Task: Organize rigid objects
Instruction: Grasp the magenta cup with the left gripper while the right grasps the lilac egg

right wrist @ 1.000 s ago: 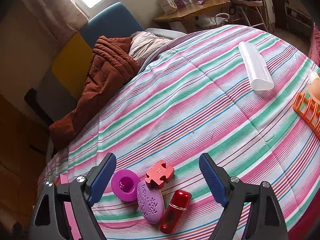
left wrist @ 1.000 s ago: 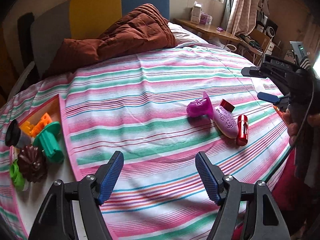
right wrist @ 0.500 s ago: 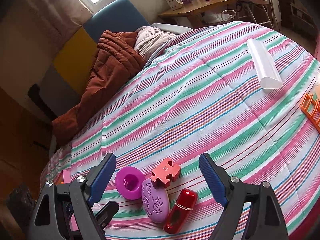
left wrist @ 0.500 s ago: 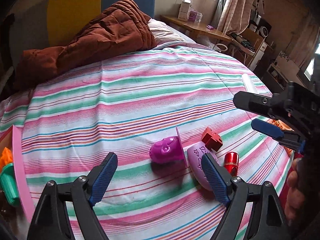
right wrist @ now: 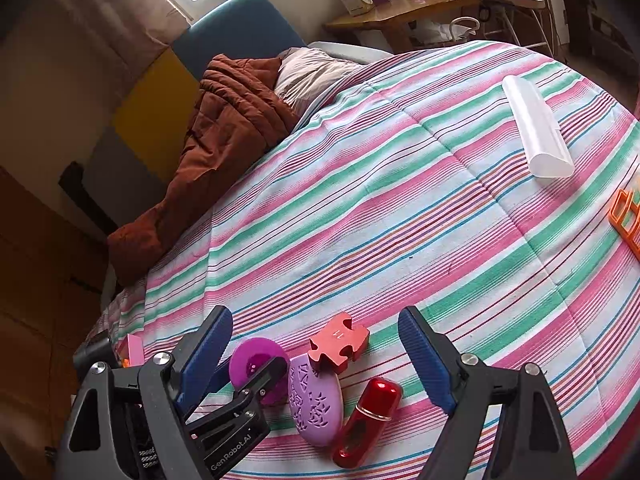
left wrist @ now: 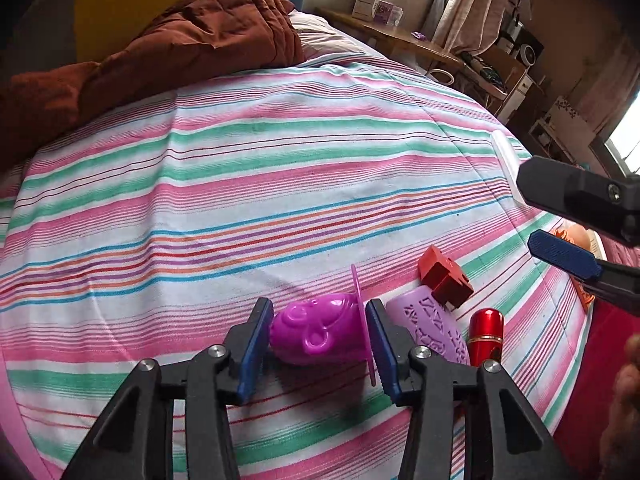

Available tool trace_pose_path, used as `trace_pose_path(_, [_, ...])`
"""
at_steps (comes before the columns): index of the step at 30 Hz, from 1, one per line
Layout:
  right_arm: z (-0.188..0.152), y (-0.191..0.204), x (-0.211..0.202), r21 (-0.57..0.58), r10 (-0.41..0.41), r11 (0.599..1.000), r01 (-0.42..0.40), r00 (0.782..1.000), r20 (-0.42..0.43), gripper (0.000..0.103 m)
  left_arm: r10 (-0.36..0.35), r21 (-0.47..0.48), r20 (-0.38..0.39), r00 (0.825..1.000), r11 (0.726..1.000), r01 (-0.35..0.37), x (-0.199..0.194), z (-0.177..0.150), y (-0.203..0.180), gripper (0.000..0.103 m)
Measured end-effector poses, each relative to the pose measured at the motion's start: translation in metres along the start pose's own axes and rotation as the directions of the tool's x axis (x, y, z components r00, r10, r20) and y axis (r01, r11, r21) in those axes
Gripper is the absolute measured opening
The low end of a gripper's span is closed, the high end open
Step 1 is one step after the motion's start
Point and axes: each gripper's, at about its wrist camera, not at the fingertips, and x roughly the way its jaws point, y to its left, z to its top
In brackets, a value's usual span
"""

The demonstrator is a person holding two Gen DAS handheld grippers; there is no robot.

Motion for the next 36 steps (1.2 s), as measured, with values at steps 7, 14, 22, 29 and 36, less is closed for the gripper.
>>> trace_pose_path(7, [-0.003, 0.012, 0.012, -0.052, 0.032, 0.998, -0.036, 0.997, -0.074, 0.085, 0.033, -0.046, 0.005, 0.999, 0.998, -0.033, -0.028, -0.035, 0.023, 0.048])
trace_pose_path(14, [-0.016, 0.027, 0.029, -0.128, 0.022, 0.991, -0.045, 0.984, -0.175, 0.079, 0.059, -0.045, 0.014, 0.998, 0.997, -0.059, -0.056, -0.074, 0.031, 0.048])
trace_pose_path(22, [-0.028, 0.032, 0.046, -0.167, -0.016, 0.986, -0.030, 0.964, -0.267, 0.076, 0.062, -0.028, 0.033, 0.998, 0.998, -0.061, -0.073, -0.103, 0.028, 0.049])
trace_pose_path(29, [-0.041, 0.050, 0.061, -0.228, 0.032, 0.966, -0.124, 0.929, -0.369, 0.076, 0.050, -0.031, 0.043, 0.998, 0.998, -0.048, -0.078, -0.113, 0.029, 0.049])
trace_pose_path(36, [-0.048, 0.058, 0.062, -0.279, -0.015, 0.956, -0.092, 0.933, -0.361, 0.076, 0.051, -0.020, 0.054, 0.997, 0.999, -0.050, -0.080, -0.117, 0.029, 0.049])
